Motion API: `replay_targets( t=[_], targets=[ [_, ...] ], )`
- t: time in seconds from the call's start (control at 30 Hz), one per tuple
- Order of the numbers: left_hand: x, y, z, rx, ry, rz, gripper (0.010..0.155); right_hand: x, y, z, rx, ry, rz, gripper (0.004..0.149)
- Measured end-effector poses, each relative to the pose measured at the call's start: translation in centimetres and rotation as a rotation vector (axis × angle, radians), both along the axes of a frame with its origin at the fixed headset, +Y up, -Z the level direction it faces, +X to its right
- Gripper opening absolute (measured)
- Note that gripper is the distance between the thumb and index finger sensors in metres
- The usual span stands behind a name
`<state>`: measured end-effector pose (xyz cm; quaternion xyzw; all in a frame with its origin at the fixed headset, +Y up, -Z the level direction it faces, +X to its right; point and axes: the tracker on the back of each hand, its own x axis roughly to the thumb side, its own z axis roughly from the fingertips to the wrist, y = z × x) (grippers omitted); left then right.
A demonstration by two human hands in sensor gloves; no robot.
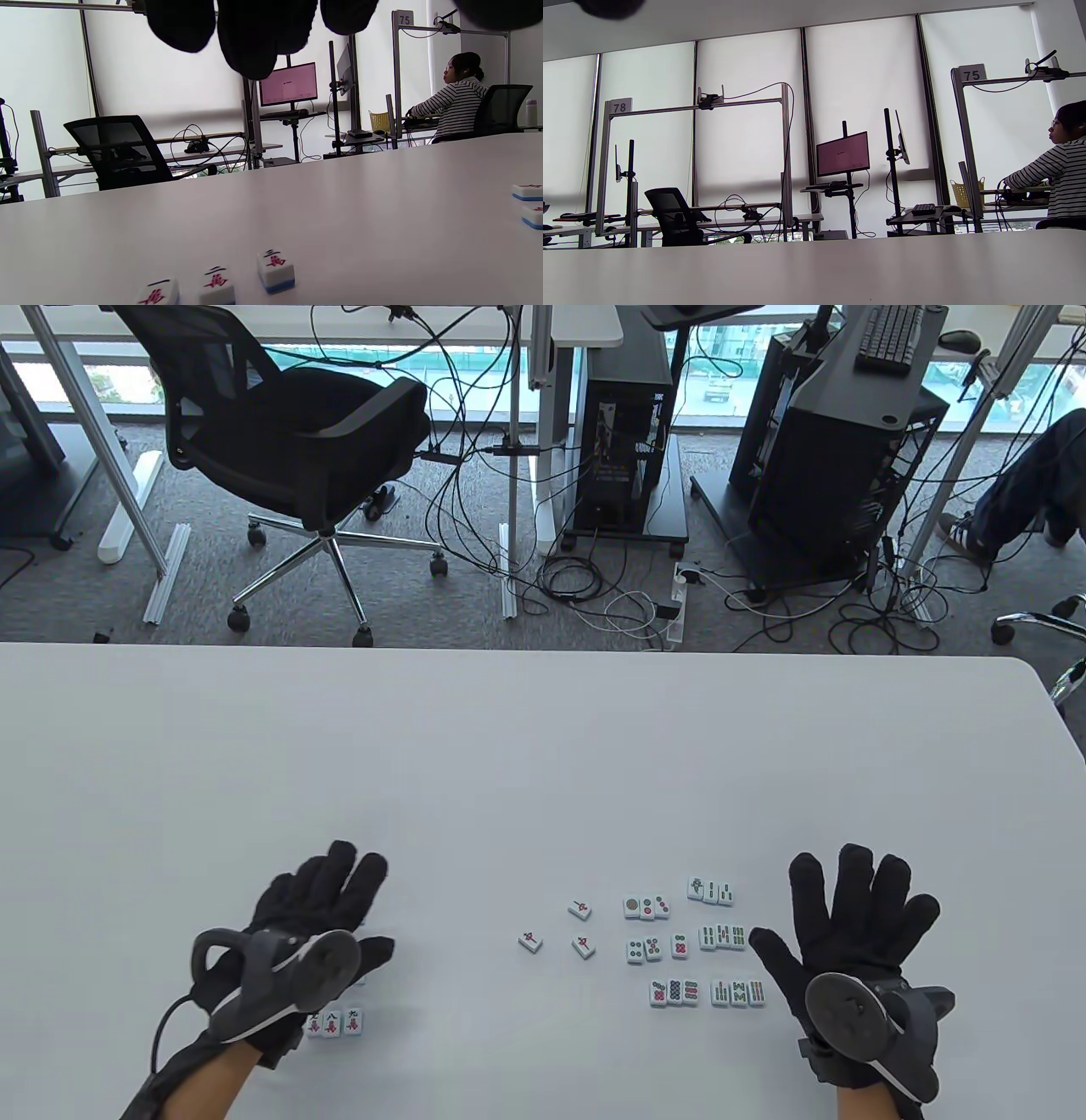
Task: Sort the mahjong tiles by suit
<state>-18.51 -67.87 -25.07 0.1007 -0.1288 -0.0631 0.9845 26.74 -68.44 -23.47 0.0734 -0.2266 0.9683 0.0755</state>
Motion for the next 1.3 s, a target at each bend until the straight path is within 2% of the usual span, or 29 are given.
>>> replay_targets(
  t=[0.1,0.17,0.23,0.47,0.57,0.63,0.7,0.8,0.9,0.93,1.03,1.07,1.2,1.3],
  targets=[
    [5.3,0.1,-1.2,0.004,-0.053,-0.114,0.076,-0.4,-0.2,0.0,-0.005,0.012,0.027,0.081],
    [8.3,-0.8,-2.4,-0.021,-0.056,-0.194,0.073,-0.7,-0.3,0.1,-0.008,0.024,0.041,0.081],
    [10.9,-2.2,-3.7,-0.112,-0.044,-0.241,0.070,-1.1,-0.5,0.0,-0.017,0.044,0.046,0.081],
    [14.8,-6.5,-6.4,-0.337,0.045,-0.274,0.072,-1.9,-0.8,-0.1,-0.036,0.084,0.058,0.081],
    [15.2,-7.4,-6.9,-0.431,0.097,-0.305,0.074,-2.0,-0.9,-0.1,-0.040,0.090,0.060,0.081],
    [15.4,-7.4,-6.9,-0.381,0.097,-0.296,0.072,-2.1,-0.9,-0.1,-0.039,0.096,0.054,0.082],
    [15.5,-7.6,-7.1,-0.399,0.093,-0.289,0.067,-2.1,-1.0,-0.1,-0.039,0.101,0.049,0.082],
    [15.1,-7.7,-7.7,-0.445,0.059,-0.197,0.062,-2.2,-1.0,-0.1,-0.040,0.105,0.051,0.082],
    [14.5,-7.5,-8.1,-0.479,-0.014,-0.195,0.061,-2.3,-1.0,-0.1,-0.043,0.109,0.049,0.082],
    [14.4,-7.4,-8.3,-0.462,-0.047,-0.234,0.061,-2.3,-1.1,-0.1,-0.045,0.110,0.048,0.082],
    [13.1,-6.0,-9.3,-0.199,-0.079,-0.393,0.061,-2.4,-1.3,-0.1,-0.074,0.110,0.049,0.082],
    [12.4,-5.3,-10.2,-0.155,-0.100,-0.403,0.061,-2.5,-1.4,-0.1,-0.078,0.109,0.050,0.082],
    [10.5,-3.9,-13.1,-0.181,0.013,-0.335,0.061,-2.8,-1.5,-0.3,-0.092,0.117,0.058,0.082],
    [9.5,-4.5,-14.7,-0.222,0.080,-0.295,0.060,-2.9,-1.7,-0.5,-0.107,0.118,0.065,0.082]
  ],
)
